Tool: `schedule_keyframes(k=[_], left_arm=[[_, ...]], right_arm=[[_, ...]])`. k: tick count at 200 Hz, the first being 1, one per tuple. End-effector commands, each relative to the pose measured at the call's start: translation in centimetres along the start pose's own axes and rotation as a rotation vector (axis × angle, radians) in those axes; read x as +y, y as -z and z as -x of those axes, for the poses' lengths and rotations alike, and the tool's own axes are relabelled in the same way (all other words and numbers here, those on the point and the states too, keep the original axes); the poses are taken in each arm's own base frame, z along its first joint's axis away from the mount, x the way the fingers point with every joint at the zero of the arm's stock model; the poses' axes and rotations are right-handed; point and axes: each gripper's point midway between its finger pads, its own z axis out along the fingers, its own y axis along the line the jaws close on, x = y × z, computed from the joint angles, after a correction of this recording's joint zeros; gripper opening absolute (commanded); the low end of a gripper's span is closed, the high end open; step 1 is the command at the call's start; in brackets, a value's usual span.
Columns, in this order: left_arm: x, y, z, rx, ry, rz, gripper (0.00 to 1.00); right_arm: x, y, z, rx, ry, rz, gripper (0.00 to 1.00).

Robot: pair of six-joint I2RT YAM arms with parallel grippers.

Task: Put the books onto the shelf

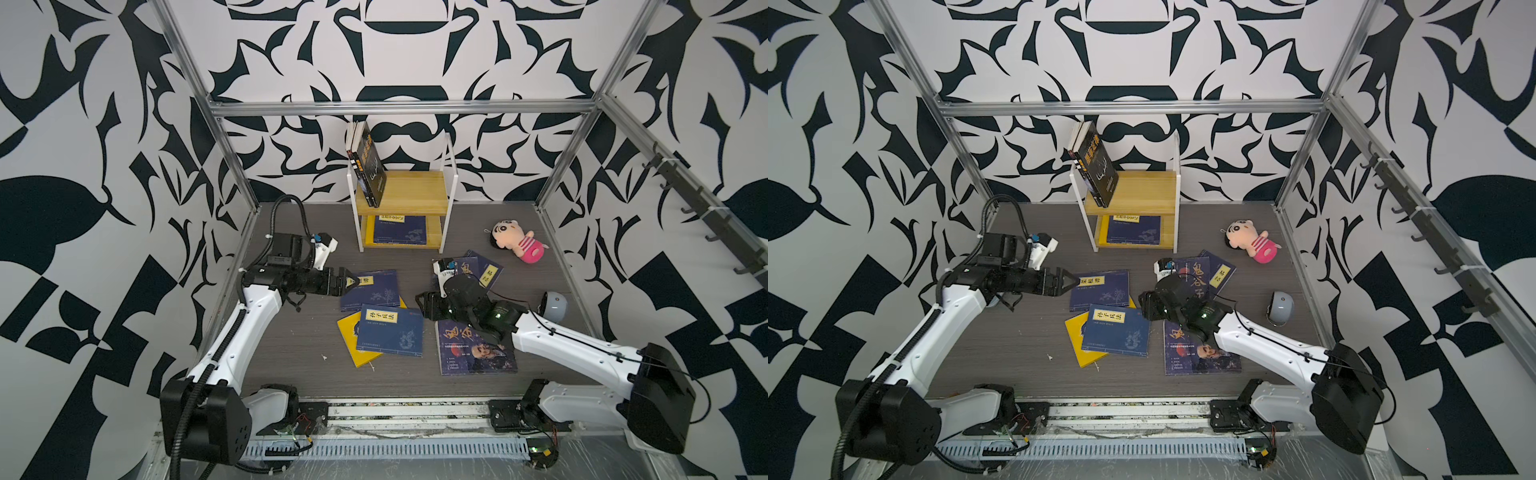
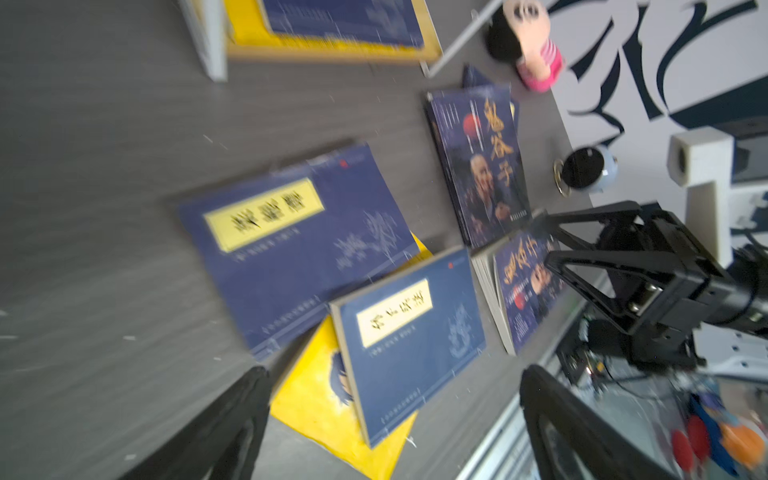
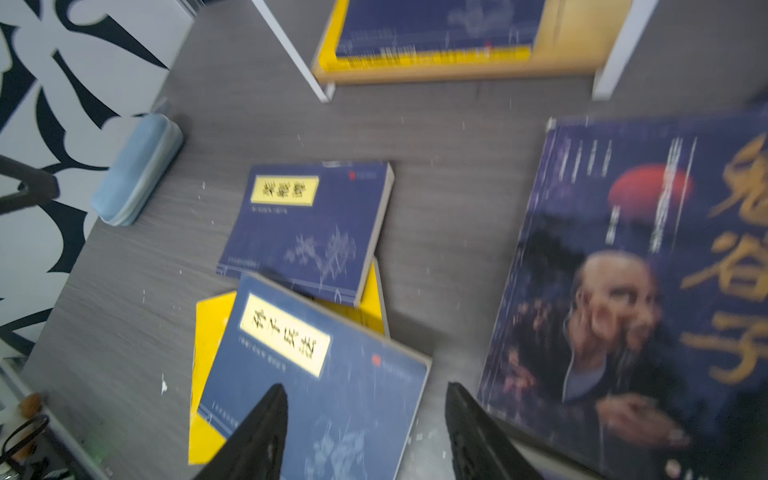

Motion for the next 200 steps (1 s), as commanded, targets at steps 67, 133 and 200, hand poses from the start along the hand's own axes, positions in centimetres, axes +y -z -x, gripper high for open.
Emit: schedule_keyframes(k=[67, 133, 200], left_arm=[[1.0, -5.9, -5.8, 0.161, 0.292, -0.051, 0.97], [1.7, -8.6, -9.5, 0.244, 0.429, -0.038, 0.91], [1.2, -10.3, -11.0, 0.326, 0.435, -0.037, 0.75]], right_arm=[[-1.1, -0.4, -7.2, 0.161, -0.328, 0.053, 0.59], [0.5, -2.5, -10.4, 0.23, -0.35, 0.094, 0.59], [-0.7, -3.5, -12.1, 0.23, -0.405, 0.092, 0.62]])
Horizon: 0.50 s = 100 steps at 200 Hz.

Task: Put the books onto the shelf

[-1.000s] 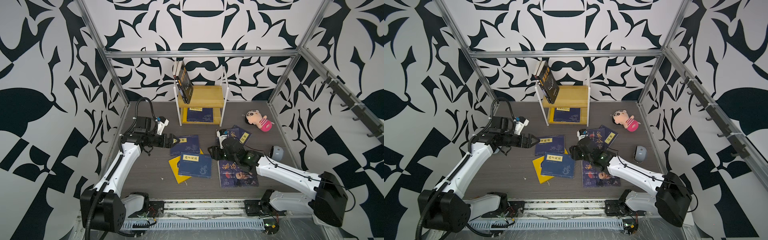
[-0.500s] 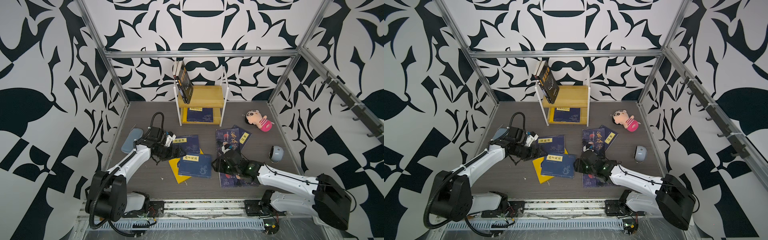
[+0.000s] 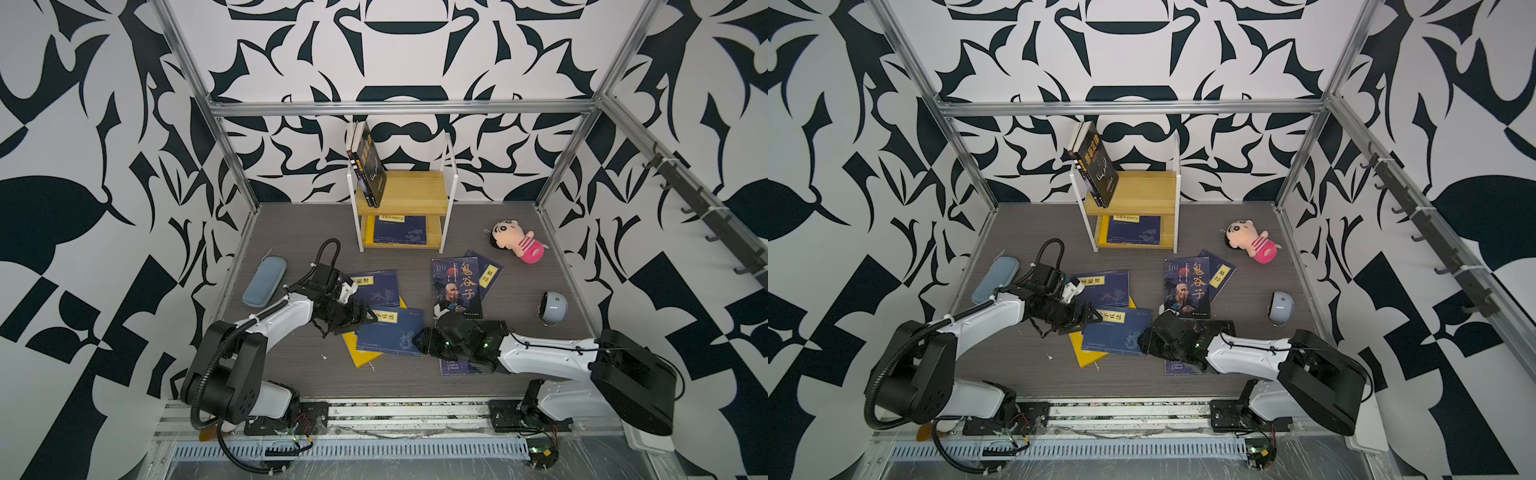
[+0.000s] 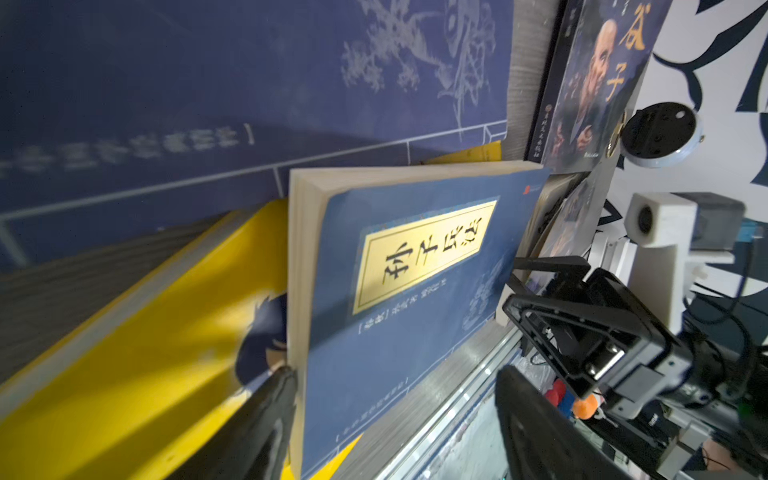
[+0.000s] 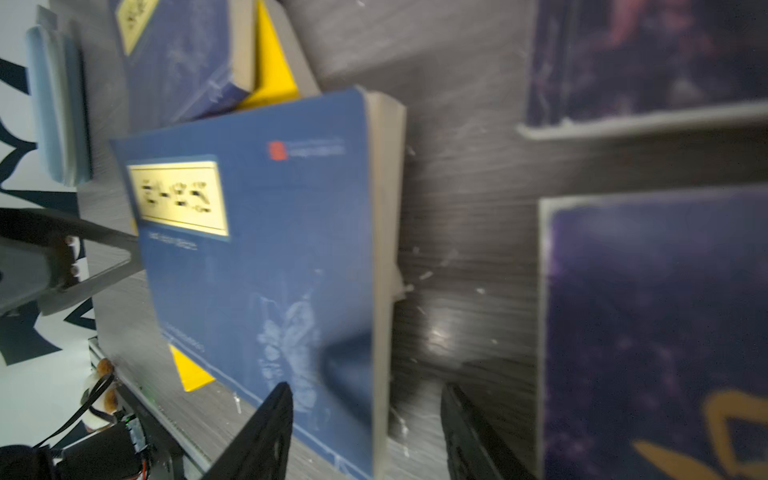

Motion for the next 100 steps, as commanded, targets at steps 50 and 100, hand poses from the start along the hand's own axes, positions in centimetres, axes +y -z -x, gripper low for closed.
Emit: schedule_keyframes(k=[50, 100], left_arm=[[0.1, -1.3, -0.3, 0.041, 0.023, 0.001, 0.65], [-0.2, -1.7, -0.5, 0.057, 0.017, -0.009, 0.55]], right_arm=[[2.8, -0.5, 0.2, -0.014, -0.039, 0.172, 0.61], [5.5, 1.9, 1.1, -0.055, -0.046, 0.301, 0.55]])
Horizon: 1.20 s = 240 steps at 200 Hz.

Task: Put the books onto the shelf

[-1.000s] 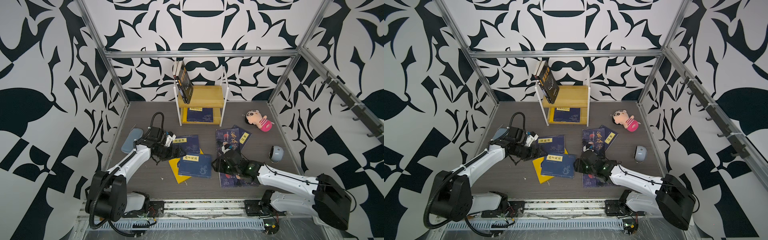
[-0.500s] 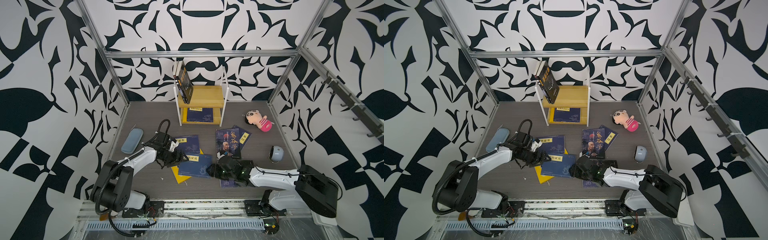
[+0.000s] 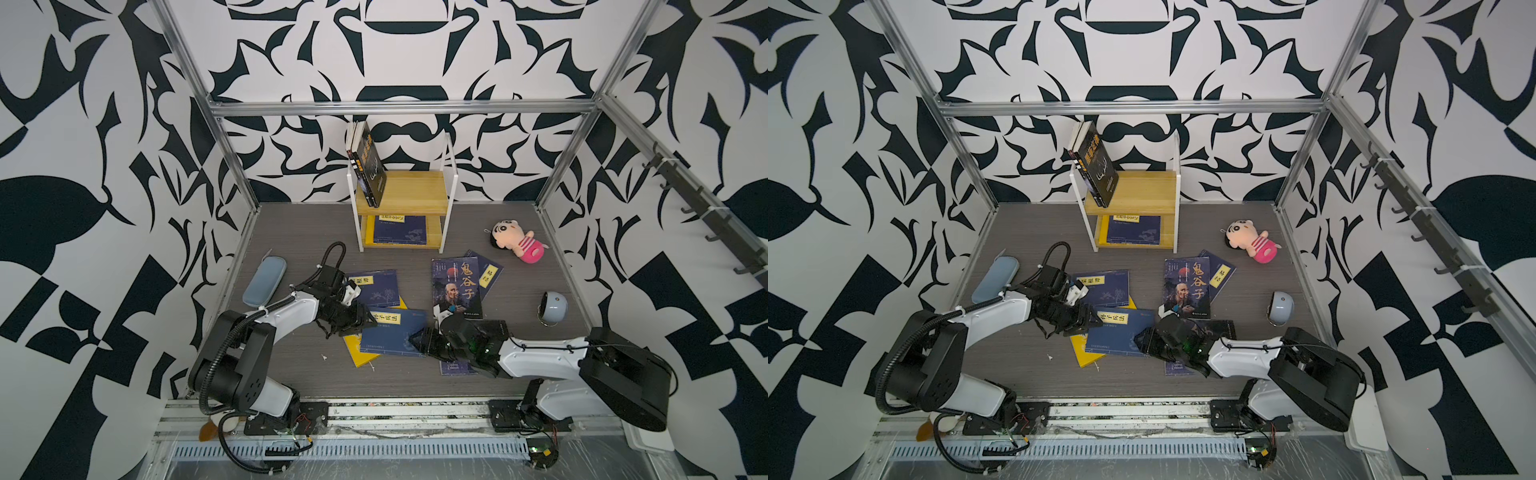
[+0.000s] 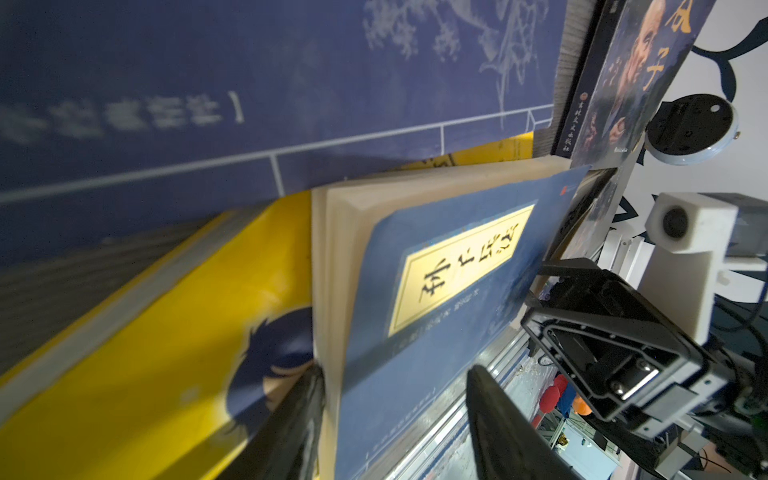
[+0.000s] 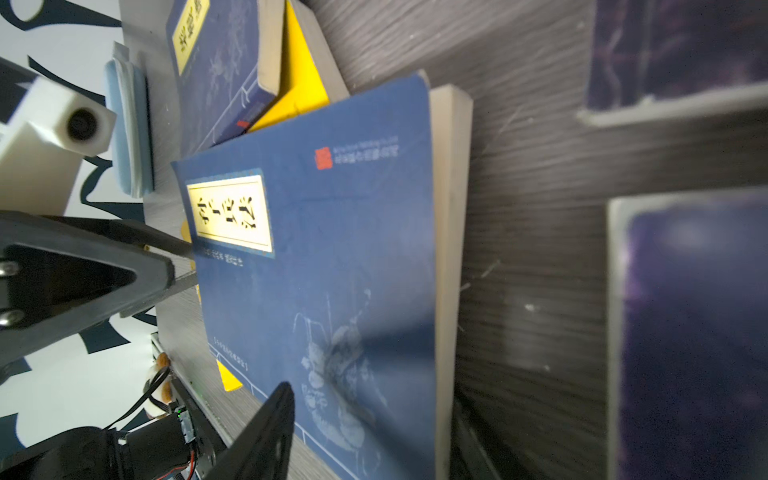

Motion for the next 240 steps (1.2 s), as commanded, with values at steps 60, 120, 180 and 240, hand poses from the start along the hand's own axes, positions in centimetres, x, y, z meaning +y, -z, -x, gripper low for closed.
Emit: schedule_keyframes(k=[60, 120, 180, 240], left_arm=[[-1.2, -0.2, 0.2, 0.007, -0.026, -0.035, 0.48], [-1.7, 0.2, 0.2, -0.008, -0.05, -0.048, 0.47], [-2.7, 3.8, 2.3, -0.162, -0.097, -0.077, 0.69], [-5.1, 12.5, 6.8, -0.416, -0.104, -0.252, 0.93]], right_arm=[[6.6, 4.7, 2.5, -0.126, 0.039, 0.253, 0.48], [7.6, 3.2, 2.3, -0.093, 0.046, 0.268, 0.32], [8.5, 4.4, 3.5, -0.171, 0.076, 0.357, 0.0], [13.3, 8.0, 5.9, -0.304, 0.15, 0.55, 0.0]])
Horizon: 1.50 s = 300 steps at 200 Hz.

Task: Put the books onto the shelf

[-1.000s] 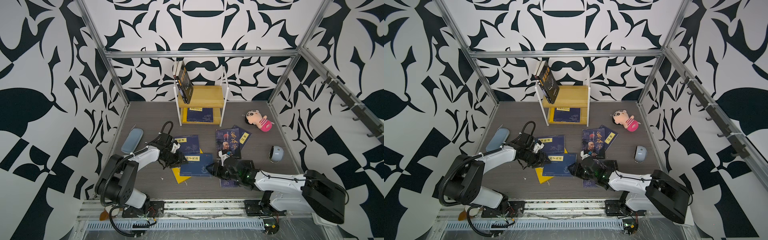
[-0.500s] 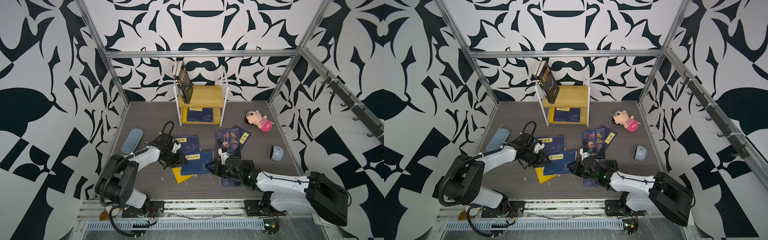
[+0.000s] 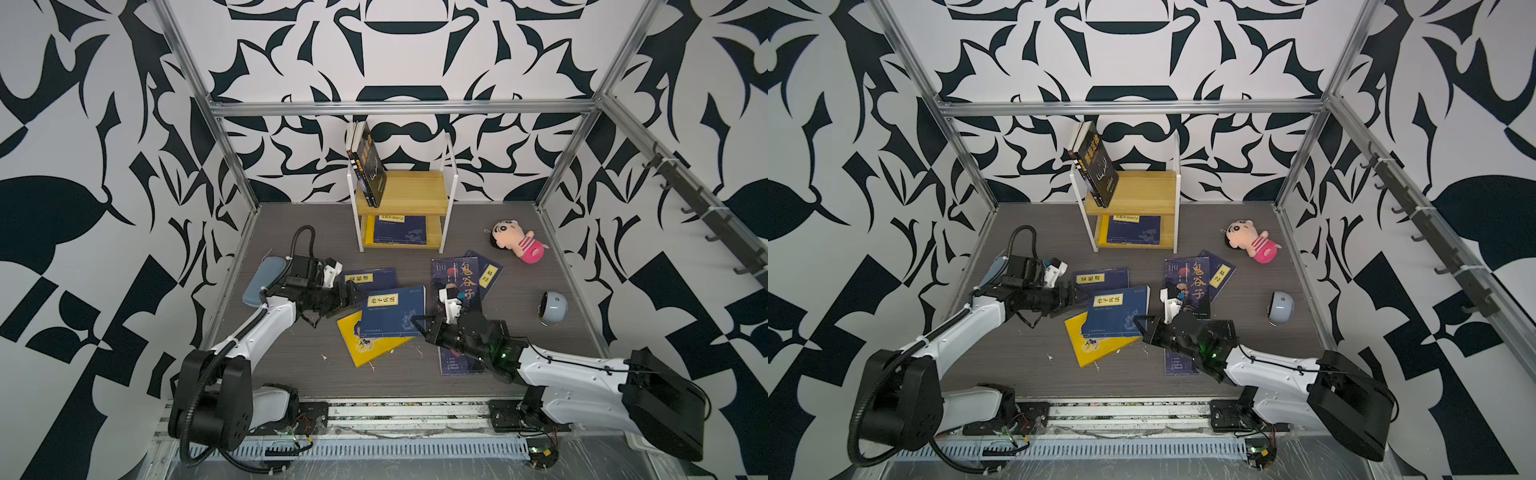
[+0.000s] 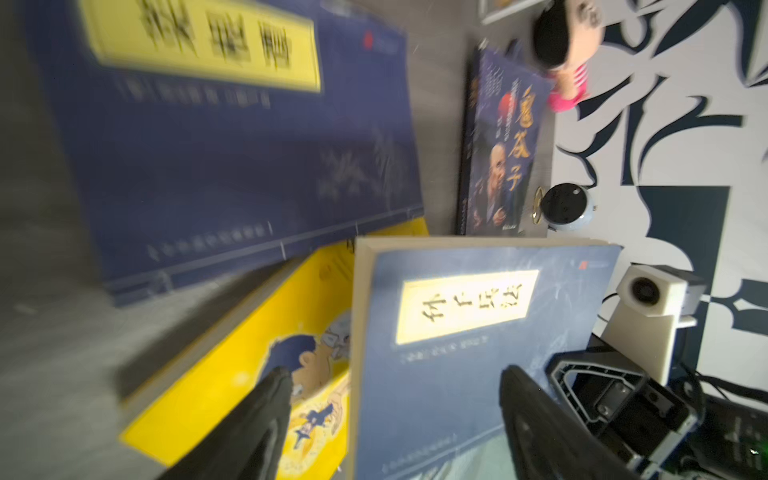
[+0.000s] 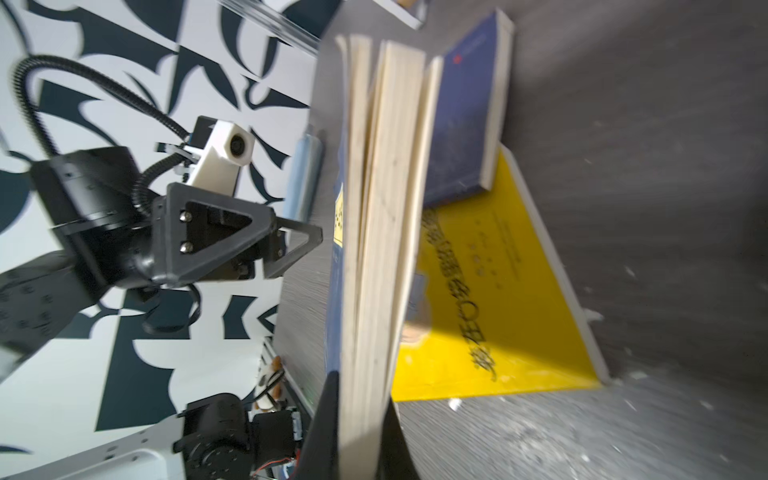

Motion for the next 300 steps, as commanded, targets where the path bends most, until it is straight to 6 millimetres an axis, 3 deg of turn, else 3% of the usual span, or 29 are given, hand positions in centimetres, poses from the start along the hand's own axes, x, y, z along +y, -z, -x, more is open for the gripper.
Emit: schedule_keyframes(k=[1, 28, 45, 84, 95, 110, 122, 171, 190, 215, 233, 257, 300], left_arm=[[-2.9, 2.6, 2.4, -0.085, -0.044, -0.117, 0.93], [-5.0, 4.2, 2.7, -0.108, -0.084, -0.25, 1.0], [-6.5, 5.1, 2.5, -0.107, -0.117, -0.343, 1.0], [-7.1, 5.1, 2.1, -0.101, -0.077, -0.42, 1.0], [-6.9, 4.9, 2.3, -0.101, -0.053, -0.412, 0.95], [-6.0, 4.5, 2.5, -0.11, -0.022, -0.371, 0.77], [-5.5, 4.2, 2.5, -0.113, -0.013, -0.344, 0.74], [-4.6, 3.9, 2.2, -0.113, -0.037, -0.299, 1.0], [-3.7, 4.6, 3.2, -0.157, -0.036, -0.242, 0.99], [-1.2, 6.1, 4.6, -0.234, -0.024, -0.108, 1.0], [-0.3, 6.2, 4.7, -0.241, -0.035, -0.072, 0.99], [-1.2, 5.4, 4.0, -0.202, -0.011, -0.159, 0.98], [-5.3, 5.0, 4.0, -0.142, 0.003, -0.348, 0.88]], right_arm=[[5.6, 0.8, 3.1, -0.122, 0.056, 0.207, 0.0], [7.9, 1.0, 4.3, -0.169, 0.064, 0.311, 0.0], [8.9, 0.8, 5.0, -0.182, 0.06, 0.357, 0.0], [10.6, 0.1, 5.9, -0.198, 0.044, 0.435, 0.0], [11.0, -0.4, 5.9, -0.184, 0.04, 0.459, 0.0], [11.7, -0.9, 5.9, -0.172, 0.029, 0.497, 0.0], [11.7, -1.3, 5.9, -0.167, 0.013, 0.506, 0.0], [10.9, -2.4, 5.9, -0.156, -0.042, 0.537, 0.0], [10.7, -2.0, 6.2, -0.171, -0.034, 0.533, 0.0], [10.0, -1.8, 6.7, -0.18, -0.047, 0.52, 0.0], [10.0, -1.7, 6.9, -0.181, -0.056, 0.522, 0.0], [10.3, -2.1, 6.9, -0.168, -0.073, 0.531, 0.0], [10.8, -2.9, 6.7, -0.141, -0.072, 0.544, 0.0]])
